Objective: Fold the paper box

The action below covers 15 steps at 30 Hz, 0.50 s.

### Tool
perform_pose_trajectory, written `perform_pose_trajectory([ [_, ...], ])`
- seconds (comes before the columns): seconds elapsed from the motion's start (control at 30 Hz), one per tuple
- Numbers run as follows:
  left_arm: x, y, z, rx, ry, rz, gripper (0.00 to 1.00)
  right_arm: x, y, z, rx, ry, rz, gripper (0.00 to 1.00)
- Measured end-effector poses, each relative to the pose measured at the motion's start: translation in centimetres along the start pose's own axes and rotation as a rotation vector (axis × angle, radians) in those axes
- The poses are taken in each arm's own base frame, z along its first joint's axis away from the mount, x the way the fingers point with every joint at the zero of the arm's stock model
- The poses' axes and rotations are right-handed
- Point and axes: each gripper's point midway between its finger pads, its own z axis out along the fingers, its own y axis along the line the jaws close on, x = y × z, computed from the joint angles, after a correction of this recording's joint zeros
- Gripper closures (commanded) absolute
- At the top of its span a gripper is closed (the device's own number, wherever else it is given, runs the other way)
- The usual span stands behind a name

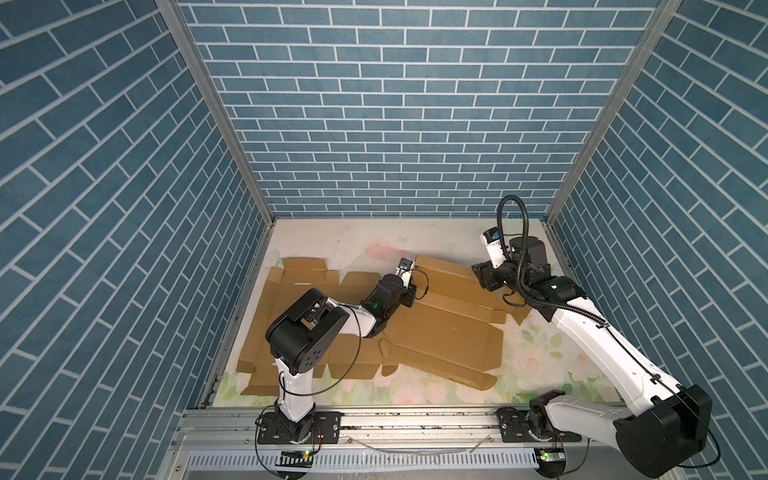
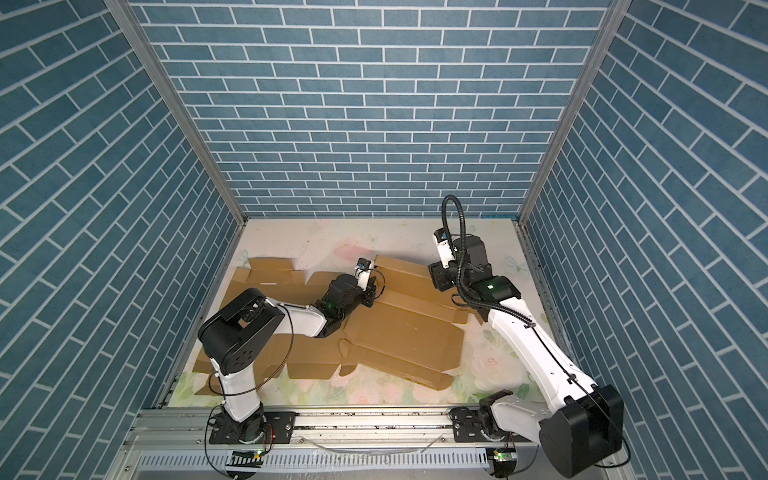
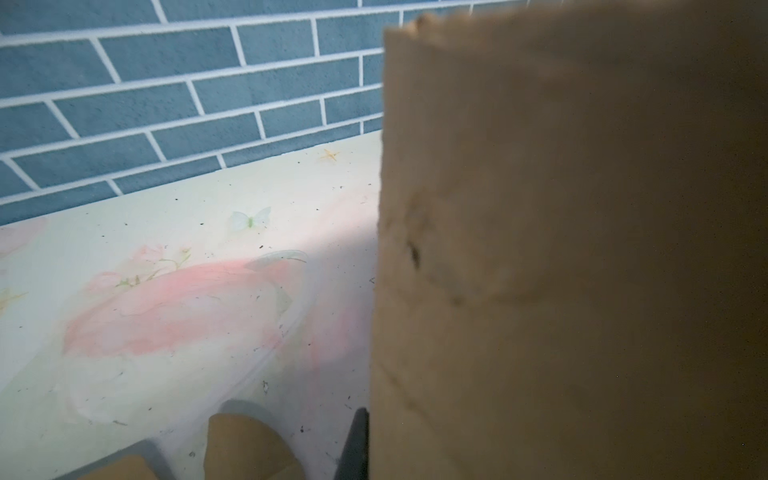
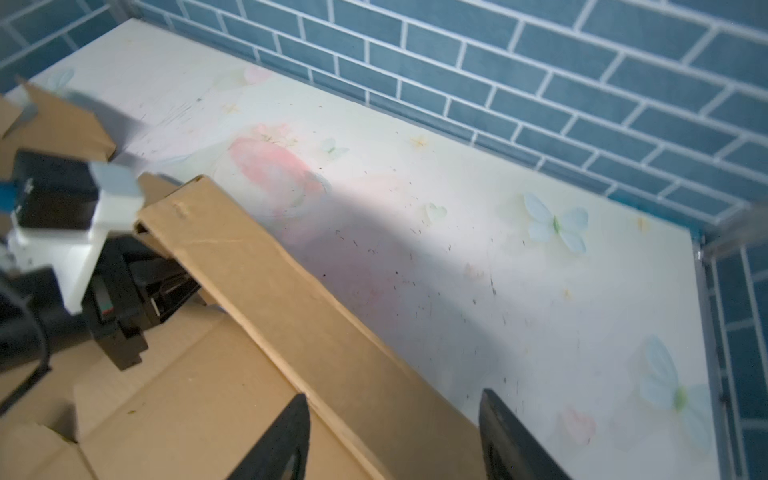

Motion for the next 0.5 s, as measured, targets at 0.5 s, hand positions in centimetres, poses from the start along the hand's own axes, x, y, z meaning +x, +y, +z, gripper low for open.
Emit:
perform_pose_trajectory([
  [0.5, 0.1, 0.7, -1.9, -0.083, -0.102, -0.013, 1.00, 4.2, -3.6, -1.2, 0.234, 0.281, 0.608, 0.23],
])
